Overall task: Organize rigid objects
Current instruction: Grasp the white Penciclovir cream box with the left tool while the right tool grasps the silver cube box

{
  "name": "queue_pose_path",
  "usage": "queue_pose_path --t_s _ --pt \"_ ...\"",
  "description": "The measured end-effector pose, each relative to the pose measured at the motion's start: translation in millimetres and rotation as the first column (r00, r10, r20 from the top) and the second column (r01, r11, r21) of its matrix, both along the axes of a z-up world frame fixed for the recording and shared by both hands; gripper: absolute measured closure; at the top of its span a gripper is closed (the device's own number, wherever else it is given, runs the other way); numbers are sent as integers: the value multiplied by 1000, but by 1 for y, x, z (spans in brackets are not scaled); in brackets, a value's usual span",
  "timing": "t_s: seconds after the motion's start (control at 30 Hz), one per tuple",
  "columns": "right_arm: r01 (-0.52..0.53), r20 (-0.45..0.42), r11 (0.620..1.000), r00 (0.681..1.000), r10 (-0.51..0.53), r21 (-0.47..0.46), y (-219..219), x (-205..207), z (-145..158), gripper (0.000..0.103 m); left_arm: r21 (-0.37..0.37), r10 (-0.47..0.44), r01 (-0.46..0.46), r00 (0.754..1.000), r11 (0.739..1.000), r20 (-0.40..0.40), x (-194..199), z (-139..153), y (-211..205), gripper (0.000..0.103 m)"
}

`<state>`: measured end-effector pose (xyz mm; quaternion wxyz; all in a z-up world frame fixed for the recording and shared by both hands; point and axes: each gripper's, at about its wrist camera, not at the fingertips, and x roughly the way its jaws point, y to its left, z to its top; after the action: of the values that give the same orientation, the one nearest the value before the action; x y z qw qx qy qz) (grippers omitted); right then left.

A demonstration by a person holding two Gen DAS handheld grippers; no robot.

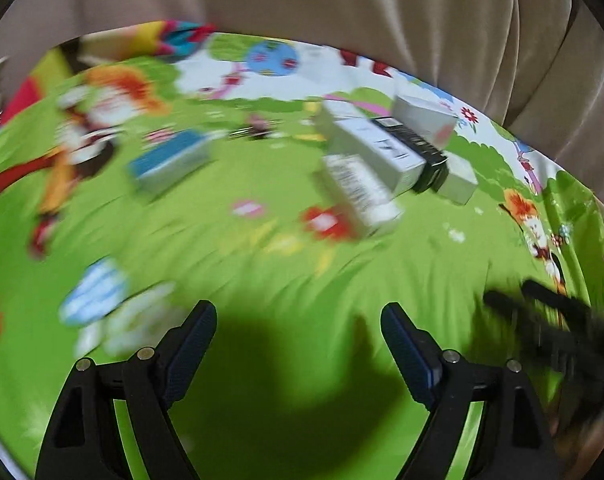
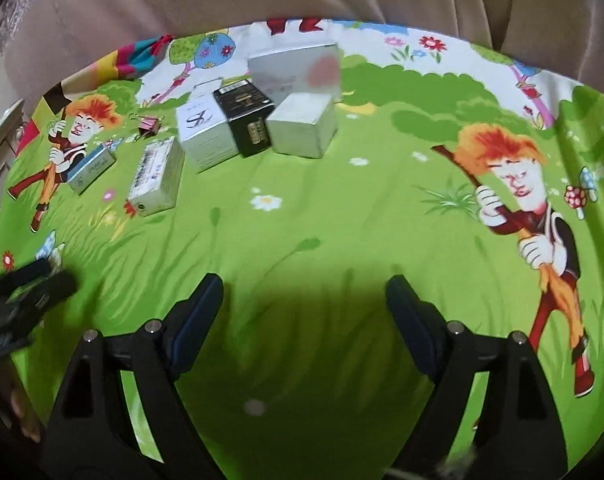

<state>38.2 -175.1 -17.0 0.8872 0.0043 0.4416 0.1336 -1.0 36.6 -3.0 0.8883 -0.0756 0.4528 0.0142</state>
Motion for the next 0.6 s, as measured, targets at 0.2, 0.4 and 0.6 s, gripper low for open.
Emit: queue_pose_path --t_s 0.2,0.4,0.6 --pt "-21 18 998 1000 22 -53 12 -6 -4 9 10 -34 34 999 999 9 63 -5 -37 18" --pt "-36 12 999 999 36 -34 4 -3 -8 8 123 21 -22 1000 992 10 76 -8 -19 52" --pt "-39 10 998 999 39 -44 12 47 -8 7 95 21 -27 998 995 57 35 -3 24 68"
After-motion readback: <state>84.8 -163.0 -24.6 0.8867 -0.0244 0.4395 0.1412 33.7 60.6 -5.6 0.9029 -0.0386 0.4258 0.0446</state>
